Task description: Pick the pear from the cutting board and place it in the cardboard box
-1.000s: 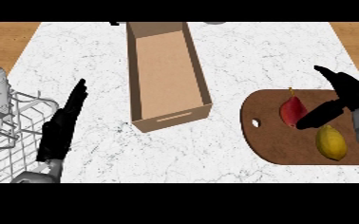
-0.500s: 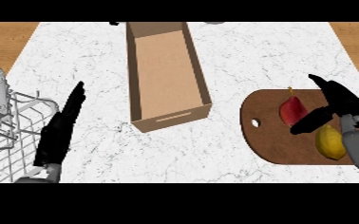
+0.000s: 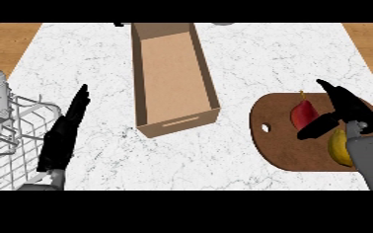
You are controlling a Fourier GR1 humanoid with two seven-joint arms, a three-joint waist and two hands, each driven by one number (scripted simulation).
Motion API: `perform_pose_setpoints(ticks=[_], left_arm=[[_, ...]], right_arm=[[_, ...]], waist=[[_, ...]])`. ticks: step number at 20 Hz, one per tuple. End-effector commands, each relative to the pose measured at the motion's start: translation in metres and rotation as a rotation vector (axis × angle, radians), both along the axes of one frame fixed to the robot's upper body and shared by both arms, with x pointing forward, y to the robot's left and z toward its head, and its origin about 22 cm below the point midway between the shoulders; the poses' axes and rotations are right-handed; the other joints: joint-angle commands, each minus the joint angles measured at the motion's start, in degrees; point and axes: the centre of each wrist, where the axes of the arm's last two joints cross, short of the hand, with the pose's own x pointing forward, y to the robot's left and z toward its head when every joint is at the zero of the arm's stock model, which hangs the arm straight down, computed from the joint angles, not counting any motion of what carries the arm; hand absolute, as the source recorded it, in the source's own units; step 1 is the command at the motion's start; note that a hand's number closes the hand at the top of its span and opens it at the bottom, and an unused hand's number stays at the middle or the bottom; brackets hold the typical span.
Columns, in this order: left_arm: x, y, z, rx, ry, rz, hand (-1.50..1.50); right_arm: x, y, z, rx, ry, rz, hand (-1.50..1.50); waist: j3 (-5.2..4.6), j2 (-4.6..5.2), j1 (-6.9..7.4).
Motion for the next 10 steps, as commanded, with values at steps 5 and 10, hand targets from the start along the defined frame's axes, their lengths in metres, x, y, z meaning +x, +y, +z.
perform_pose_setpoints(ticks=[5,10], left_arm=[[-0.009,0.014,-0.017,0.035,0.021,0.055,0.00],[0.005,0.021,-0.004,0.024,0.040,0.041,0.00]], right_arm=[[0.016,0.004,-0.003,0.008,-0.001,-0.009,-1.50],[0.006,0.006,-0.012,0.008,0.006,0.000,-1.50]], waist=[[-0.21,0.22,0.34],[-0.21,0.17,0.05]])
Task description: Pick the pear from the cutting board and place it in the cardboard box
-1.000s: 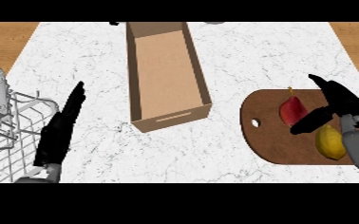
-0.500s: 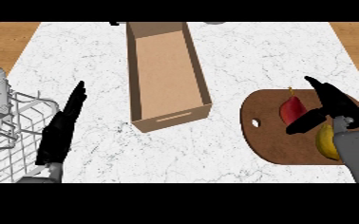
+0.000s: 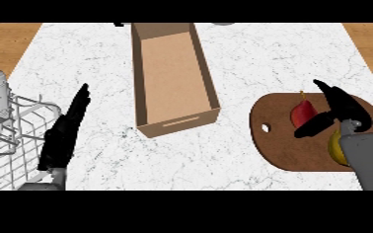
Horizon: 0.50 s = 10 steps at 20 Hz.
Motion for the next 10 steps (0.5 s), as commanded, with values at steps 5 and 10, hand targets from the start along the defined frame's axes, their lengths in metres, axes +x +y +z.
perform_pose_setpoints(ticks=[5,10], left_arm=[[-0.009,0.004,0.002,0.035,0.021,0.052,0.00],[-0.001,0.027,0.006,0.038,0.016,0.055,0.00]], right_arm=[[0.006,0.004,-0.020,-0.027,0.029,0.018,-1.50],[0.016,0.008,-0.014,0.050,0.036,0.004,1.50]], waist=[[-0.20,0.18,0.21],[-0.21,0.22,0.22]])
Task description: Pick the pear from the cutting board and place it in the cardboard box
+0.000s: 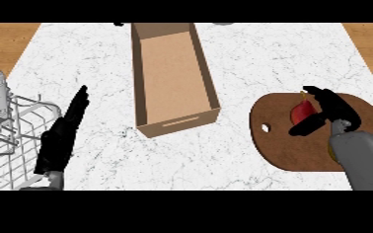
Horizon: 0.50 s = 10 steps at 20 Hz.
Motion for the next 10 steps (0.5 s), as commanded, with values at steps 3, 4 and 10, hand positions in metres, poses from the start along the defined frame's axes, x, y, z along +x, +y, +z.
perform_pose_setpoints(ticks=[3,4,10], left_arm=[[-0.002,0.008,-0.002,0.016,0.011,0.042,0.00],[0.000,0.008,-0.007,0.037,0.020,0.039,0.00],[0.002,0.010,-0.007,0.034,-0.003,0.041,0.00]], right_arm=[[-0.002,-0.001,-0.020,-0.043,-0.038,0.040,1.50],[-0.012,0.006,-0.022,-0.077,-0.072,0.042,1.50],[0.002,-0.011,-0.013,-0.231,-0.174,0.026,1.50]], waist=[[0.02,0.03,0.19],[0.01,0.01,0.00],[0.02,0.07,0.26]])
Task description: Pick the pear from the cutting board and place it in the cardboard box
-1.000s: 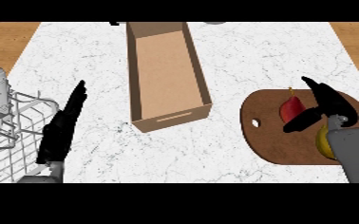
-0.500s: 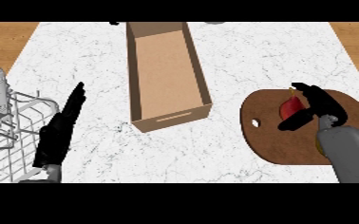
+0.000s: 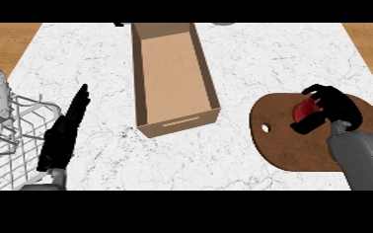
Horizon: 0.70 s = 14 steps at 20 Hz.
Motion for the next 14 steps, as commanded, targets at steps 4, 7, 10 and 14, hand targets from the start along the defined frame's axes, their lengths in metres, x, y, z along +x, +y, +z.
perform_pose_setpoints(ticks=[4,7,10,14], left_arm=[[-0.010,0.024,-0.002,0.051,0.026,0.059,0.00],[0.002,0.018,-0.006,0.048,0.023,0.058,0.00],[0.001,0.019,0.005,0.029,0.030,0.051,0.00],[-0.006,0.026,-0.003,0.032,0.025,0.043,0.00]], right_arm=[[-0.039,0.082,-0.003,-0.131,-0.068,0.029,1.50],[-0.066,0.141,-0.017,-0.187,-0.112,0.058,1.50],[-0.085,0.167,-0.014,-0.219,-0.135,0.024,1.50],[-0.094,0.172,0.024,-0.305,-0.198,0.001,1.50]], waist=[[-0.16,-0.22,-0.62],[-0.17,-0.08,-0.82],[-0.11,-0.01,-0.40],[-0.12,0.02,-0.32]])
